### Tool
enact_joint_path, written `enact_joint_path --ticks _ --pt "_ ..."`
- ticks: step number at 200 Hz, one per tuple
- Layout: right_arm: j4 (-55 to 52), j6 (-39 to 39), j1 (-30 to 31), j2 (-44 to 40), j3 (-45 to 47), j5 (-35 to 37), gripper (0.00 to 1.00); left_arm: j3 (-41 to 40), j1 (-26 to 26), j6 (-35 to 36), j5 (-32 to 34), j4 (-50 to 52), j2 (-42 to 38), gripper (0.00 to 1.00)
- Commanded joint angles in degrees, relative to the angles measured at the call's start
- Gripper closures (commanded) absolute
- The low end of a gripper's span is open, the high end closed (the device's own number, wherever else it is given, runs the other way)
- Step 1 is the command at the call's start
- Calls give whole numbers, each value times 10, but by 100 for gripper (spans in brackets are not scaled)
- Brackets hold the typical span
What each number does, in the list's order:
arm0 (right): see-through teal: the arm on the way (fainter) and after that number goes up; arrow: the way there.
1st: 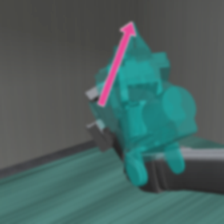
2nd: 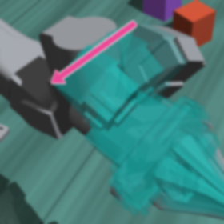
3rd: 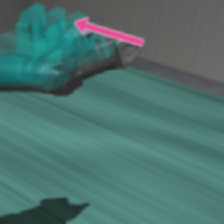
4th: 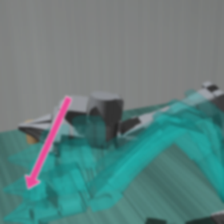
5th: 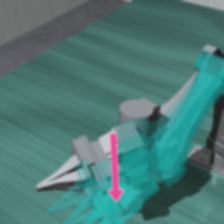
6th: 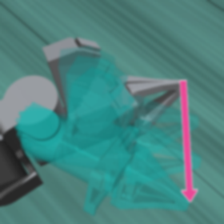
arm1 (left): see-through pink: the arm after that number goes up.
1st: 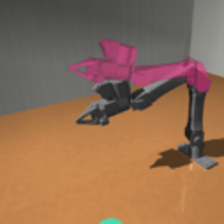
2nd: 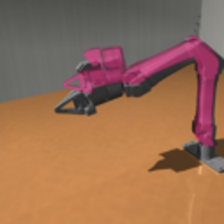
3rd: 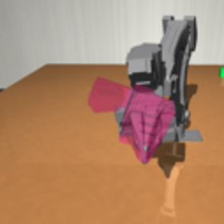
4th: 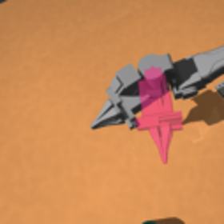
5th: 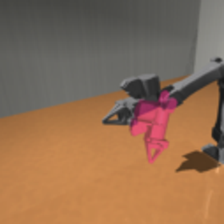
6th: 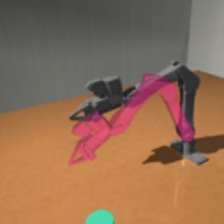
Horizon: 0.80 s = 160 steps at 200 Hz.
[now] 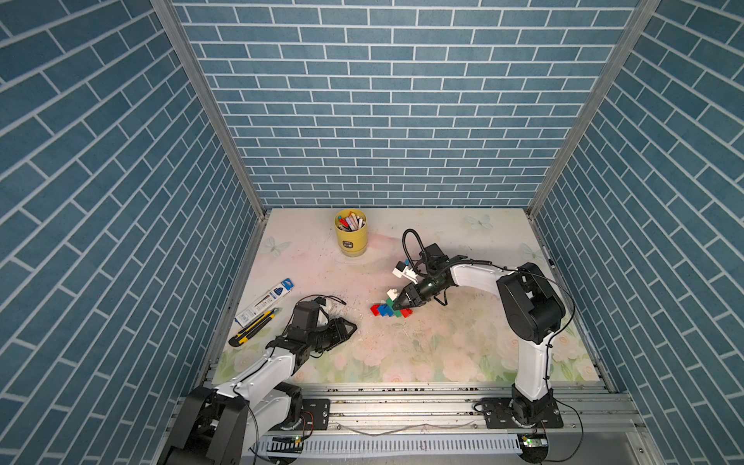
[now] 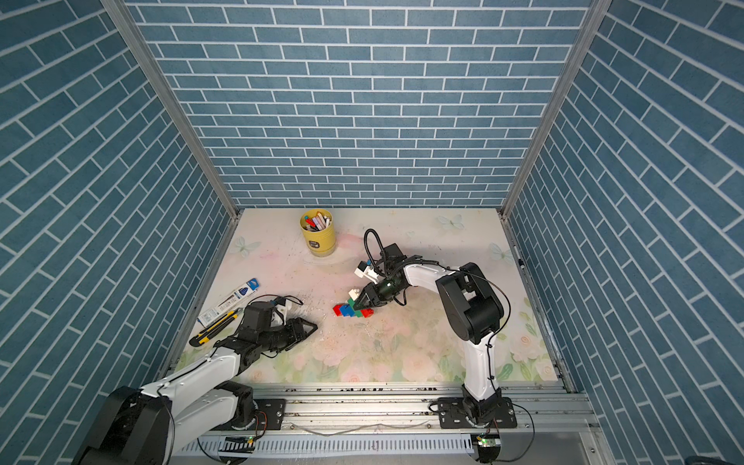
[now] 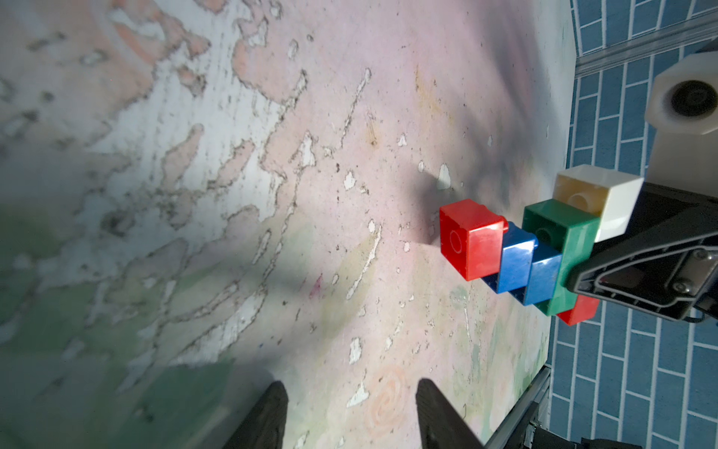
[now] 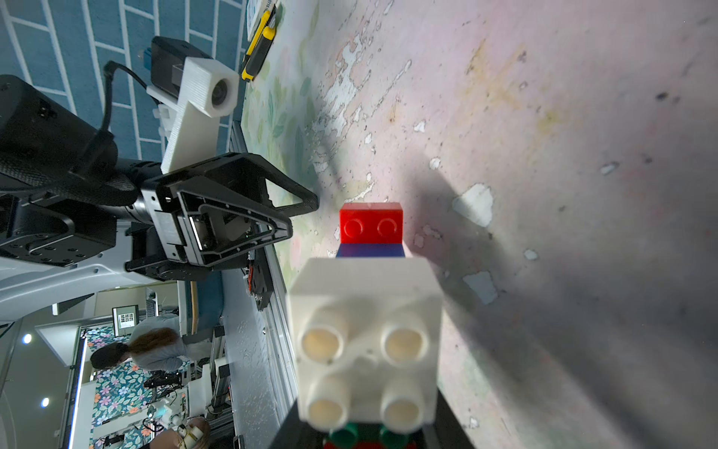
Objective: Assemble the letter y with lego
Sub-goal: Place the lego brick at the center of the board.
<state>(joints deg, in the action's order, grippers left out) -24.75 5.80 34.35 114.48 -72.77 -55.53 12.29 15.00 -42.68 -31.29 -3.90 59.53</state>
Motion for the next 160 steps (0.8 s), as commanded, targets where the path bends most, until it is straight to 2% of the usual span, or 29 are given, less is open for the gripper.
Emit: enact_joint_path --ticks 1,67,112,160 --pt "9 -4 -6 13 8 -29 71 6 -4 7 2 5 4 44" --pt "16 -7 -14 30 10 -45 68 5 -4 8 7 6 5 44" --pt "18 -4 -22 39 8 -45 59 5 -3 9 8 10 5 44" --pt "16 2 -34 42 2 -31 55 4 -4 9 8 13 0 44"
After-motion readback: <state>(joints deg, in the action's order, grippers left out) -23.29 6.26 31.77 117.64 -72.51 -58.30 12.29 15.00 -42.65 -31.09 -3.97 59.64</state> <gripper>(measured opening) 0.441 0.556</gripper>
